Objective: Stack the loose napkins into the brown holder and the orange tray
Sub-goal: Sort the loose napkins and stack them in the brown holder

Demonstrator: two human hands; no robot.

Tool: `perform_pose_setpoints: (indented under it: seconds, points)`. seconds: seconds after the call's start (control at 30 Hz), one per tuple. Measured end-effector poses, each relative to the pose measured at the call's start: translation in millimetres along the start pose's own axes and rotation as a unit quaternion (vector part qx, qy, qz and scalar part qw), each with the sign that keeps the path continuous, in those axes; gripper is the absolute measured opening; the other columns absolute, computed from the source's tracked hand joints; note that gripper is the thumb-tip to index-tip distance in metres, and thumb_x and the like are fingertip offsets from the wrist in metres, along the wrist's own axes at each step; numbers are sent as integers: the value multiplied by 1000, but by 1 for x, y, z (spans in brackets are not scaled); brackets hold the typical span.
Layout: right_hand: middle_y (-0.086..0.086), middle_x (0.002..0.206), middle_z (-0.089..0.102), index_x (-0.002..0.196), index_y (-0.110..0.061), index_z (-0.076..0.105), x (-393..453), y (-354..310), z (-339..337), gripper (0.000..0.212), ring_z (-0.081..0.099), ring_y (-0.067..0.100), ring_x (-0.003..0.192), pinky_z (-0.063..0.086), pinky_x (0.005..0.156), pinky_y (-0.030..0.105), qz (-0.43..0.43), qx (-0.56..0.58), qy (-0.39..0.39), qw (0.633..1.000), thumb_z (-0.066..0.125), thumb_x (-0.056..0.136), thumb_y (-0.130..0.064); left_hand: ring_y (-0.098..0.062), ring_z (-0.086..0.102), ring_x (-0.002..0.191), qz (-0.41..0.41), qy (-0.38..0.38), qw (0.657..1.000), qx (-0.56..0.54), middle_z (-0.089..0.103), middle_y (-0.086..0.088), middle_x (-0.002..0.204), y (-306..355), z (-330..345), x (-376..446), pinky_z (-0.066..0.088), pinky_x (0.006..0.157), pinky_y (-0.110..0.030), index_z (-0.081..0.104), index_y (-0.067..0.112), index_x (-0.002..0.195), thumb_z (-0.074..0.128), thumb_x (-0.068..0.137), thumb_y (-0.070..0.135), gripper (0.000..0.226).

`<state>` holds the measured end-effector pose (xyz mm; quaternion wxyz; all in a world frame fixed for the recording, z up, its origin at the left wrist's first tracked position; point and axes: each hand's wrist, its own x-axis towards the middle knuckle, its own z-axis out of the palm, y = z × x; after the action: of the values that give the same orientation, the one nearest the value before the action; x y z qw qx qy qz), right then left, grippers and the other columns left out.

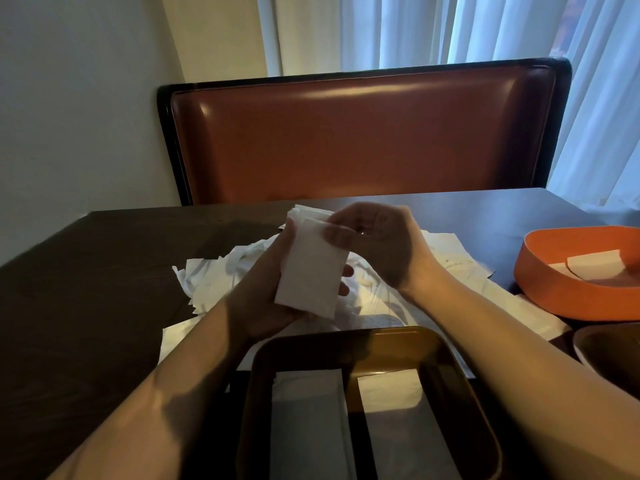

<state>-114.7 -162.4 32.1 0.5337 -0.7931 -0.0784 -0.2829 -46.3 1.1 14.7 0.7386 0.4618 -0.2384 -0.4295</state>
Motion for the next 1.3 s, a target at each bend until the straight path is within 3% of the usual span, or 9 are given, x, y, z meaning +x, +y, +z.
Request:
perform_pose_setpoints:
  seconds: [0.17,0.37,0.57,0.67,0.83,0.97,1.1,1.17,1.3]
  points:
    - [-19,82,66,85,-34,66,4,7,4,20,63,5,81,49,69,8,-31,-73,39,996,73,86,-16,-30,69,87,-19,-24,999,20,68,-19,103,0,-2,0,58,58,-34,57,13,124,44,81,66,69]
    - [2,87,68,127,-24,53,8,10,-7,53,67,7,84,54,79,16,30,44,42,998,73,82,-4,-29,70,80,-36,29,999,22,70,-19,98,0,1,-3,54,48,-31,53,8,126,60,77,39,59]
    - [-15,84,67,109,-23,60,9,11,-3,29,67,0,81,53,75,12,-33,-64,68,995,73,85,-13,-31,70,85,-47,5,999,22,69,-22,108,-1,-3,0,56,51,-33,50,10,130,96,42,47,106]
    - [-17,84,65,104,-21,62,8,14,0,23,67,-1,80,54,73,11,-73,-74,89,991,73,86,-11,-31,71,81,-51,17,998,15,70,-22,105,-1,0,0,56,50,-33,51,10,126,94,48,45,96]
    - [-11,85,67,104,-11,63,13,17,-3,15,70,3,83,54,76,13,-96,-55,78,991,66,91,-6,-25,70,77,-46,28,997,47,72,-14,96,0,4,-3,52,51,-31,53,14,120,55,80,36,46]
    - [9,80,56,102,2,58,17,30,-13,10,59,16,78,54,76,19,35,119,72,990,51,95,0,-23,66,75,9,50,999,3,69,-13,93,0,3,-1,45,43,-25,56,15,123,52,88,35,40]
    - [-5,111,64,118,-19,61,3,64,-18,35,59,3,101,46,85,7,38,-159,-63,985,69,87,-4,-23,64,77,69,100,991,-63,67,-11,94,3,-8,4,44,45,-22,56,13,129,52,89,37,47]
    - [-5,124,61,125,-20,59,-1,73,-17,46,55,2,111,37,91,2,42,-183,-107,976,73,84,-5,-22,65,76,78,123,987,-71,67,-10,94,5,-10,4,43,45,-21,57,13,127,53,89,38,46]
    - [1,128,61,122,-19,63,2,80,-12,35,54,13,115,42,100,23,67,-192,-89,975,71,89,-14,-21,66,75,79,133,985,-79,68,-9,93,5,-8,4,42,46,-21,62,14,119,53,88,38,39]
